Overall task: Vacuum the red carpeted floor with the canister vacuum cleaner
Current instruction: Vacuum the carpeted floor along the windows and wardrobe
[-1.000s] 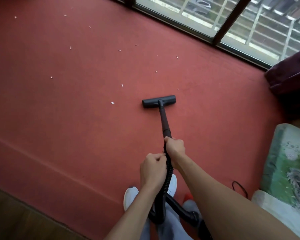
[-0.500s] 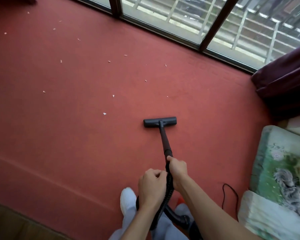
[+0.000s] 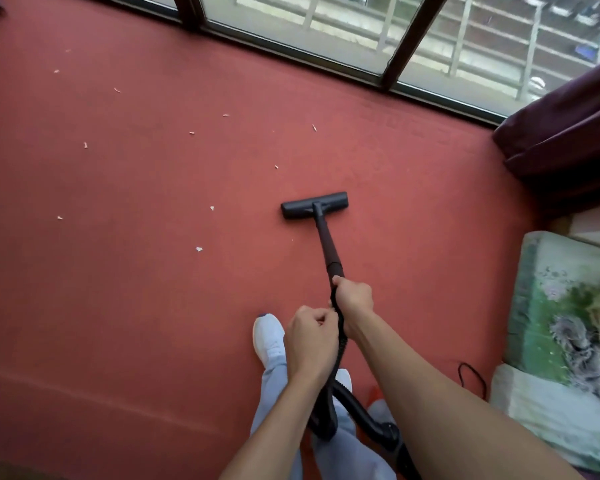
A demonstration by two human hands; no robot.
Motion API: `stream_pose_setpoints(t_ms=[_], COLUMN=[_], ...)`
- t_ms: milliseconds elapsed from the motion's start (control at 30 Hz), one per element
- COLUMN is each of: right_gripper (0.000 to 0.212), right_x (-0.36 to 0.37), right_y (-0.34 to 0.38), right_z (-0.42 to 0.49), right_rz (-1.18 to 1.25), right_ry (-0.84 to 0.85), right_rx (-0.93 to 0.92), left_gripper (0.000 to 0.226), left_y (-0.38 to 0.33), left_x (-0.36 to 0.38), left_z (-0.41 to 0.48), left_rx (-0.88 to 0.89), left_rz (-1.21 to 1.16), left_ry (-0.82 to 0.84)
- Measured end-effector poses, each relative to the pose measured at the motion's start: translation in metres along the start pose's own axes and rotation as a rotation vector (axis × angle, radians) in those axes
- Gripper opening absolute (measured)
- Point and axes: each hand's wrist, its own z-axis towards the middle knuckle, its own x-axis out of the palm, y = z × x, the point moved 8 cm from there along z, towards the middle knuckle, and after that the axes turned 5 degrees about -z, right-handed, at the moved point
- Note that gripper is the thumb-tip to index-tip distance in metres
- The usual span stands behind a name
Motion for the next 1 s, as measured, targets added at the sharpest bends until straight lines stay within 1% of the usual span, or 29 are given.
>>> stream_pose_setpoints(t_ms=[167, 300, 367, 500, 600, 733, 833, 1000], right_gripper=[0.018, 0.013, 0.014, 0.011, 0.013, 0.016, 0.016, 0.020], right_x=[0.014, 0.025, 0.028, 0.027, 0.018, 0.004, 0.005, 0.012], right_y=[0.044, 0.078, 0.087, 0.089, 0.082, 0.071, 0.082, 0.134], right_z=[0.012, 0.025, 0.027, 0.024, 0.016, 0.010, 0.015, 0.046], right_rz=[-0.017, -0.042, -0.045, -0.043, -0.041, 0.001, 0.022, 0.003], right_ry=[-0.021, -0.039, -0.046, -0.048, -0.061, -0.080, -0.063, -0.048], right_rx=[-0.020, -0.058, -0.063, -0.042, -0.016, 0.036, 0.037, -0.041], left_gripper=[0.034, 0.027, 0.029, 0.043, 0.035, 0.035, 0.035, 0.034], left_y=[-0.027, -0.043, -0.047, -0.052, -0.052, -0.055, -0.064, -0.094], left_x=[-0.007, -0.008, -0.009, -0.017, -0.017, -0.013, -0.013, -0.004], left_z=[0.040, 0.065, 0.073, 0.080, 0.080, 0.077, 0.083, 0.113], left_rx=[0.052, 0.026, 0.030, 0.003, -0.035, -0.044, -0.023, 0.044], left_rz=[0.025, -0.028, -0.036, -0.050, -0.074, -0.051, -0.021, -0.015], left_ry=[0.033, 0.068, 0.072, 0.045, 0.083, 0.119, 0.072, 0.015])
